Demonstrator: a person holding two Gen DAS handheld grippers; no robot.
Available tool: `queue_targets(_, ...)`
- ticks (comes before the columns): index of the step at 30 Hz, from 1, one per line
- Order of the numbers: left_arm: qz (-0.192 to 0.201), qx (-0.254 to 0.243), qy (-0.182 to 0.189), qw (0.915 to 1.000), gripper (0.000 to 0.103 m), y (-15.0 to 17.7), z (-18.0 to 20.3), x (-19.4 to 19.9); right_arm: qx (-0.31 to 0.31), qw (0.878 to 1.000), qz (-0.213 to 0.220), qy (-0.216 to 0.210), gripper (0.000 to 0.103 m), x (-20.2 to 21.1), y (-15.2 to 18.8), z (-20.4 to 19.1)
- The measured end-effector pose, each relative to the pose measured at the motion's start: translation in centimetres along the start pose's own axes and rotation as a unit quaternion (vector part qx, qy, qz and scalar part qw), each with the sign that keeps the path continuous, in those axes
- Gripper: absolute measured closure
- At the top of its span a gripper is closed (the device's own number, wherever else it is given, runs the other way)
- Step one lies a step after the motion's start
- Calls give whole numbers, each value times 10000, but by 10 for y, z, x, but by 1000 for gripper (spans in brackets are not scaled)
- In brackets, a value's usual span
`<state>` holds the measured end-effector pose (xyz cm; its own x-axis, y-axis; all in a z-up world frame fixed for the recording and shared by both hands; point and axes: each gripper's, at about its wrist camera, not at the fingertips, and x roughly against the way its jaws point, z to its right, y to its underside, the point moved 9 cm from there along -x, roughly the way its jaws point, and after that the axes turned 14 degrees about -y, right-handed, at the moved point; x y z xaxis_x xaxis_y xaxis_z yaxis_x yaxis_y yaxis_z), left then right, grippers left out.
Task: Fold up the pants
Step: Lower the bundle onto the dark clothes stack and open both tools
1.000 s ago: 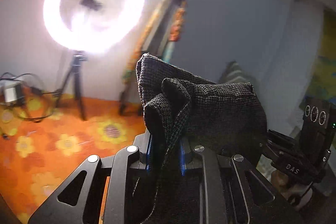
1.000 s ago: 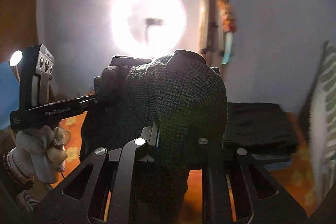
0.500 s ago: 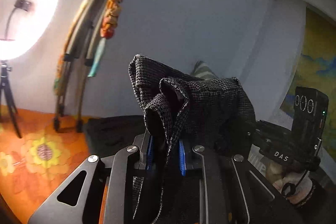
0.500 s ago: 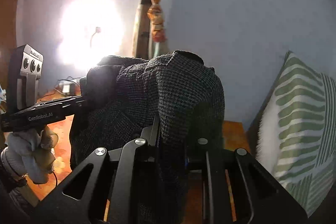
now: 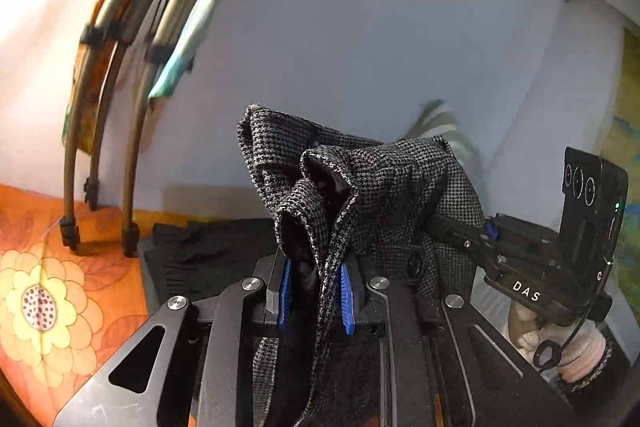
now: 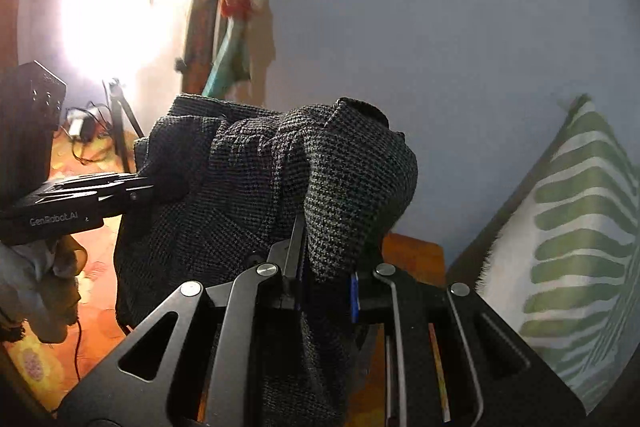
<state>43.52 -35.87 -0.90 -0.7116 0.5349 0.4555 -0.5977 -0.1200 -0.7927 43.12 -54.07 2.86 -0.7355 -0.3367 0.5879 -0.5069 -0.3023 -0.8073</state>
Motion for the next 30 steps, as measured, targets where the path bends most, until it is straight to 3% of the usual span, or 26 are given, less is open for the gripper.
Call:
queue_targets(9,-517,185,-377,9978,85,24,-30,-66,-232,9979,-561,-218,86,-90,27,37)
queue_targets(12,-618,151,-549,9965,85,29,-34,-73,-342,9968,-709,-116,69,-114,39,48)
queue_targets(14,-706,157,-610,9955,84,33,-36,-76,-501,9950,-858,-38,48,-127,41,58)
queue_targets(19,-763,34,-846,9935,77,30,-42,-77,-882,9942,-589,157,34,-95,41,79)
queue_targets(24,-744,-307,-983,9919,74,28,-41,-59,-1367,9903,-216,123,33,-36,58,94)
queue_targets(30,-664,-851,-936,9897,74,36,-28,-26,-1586,9873,-47,12,33,19,101,66)
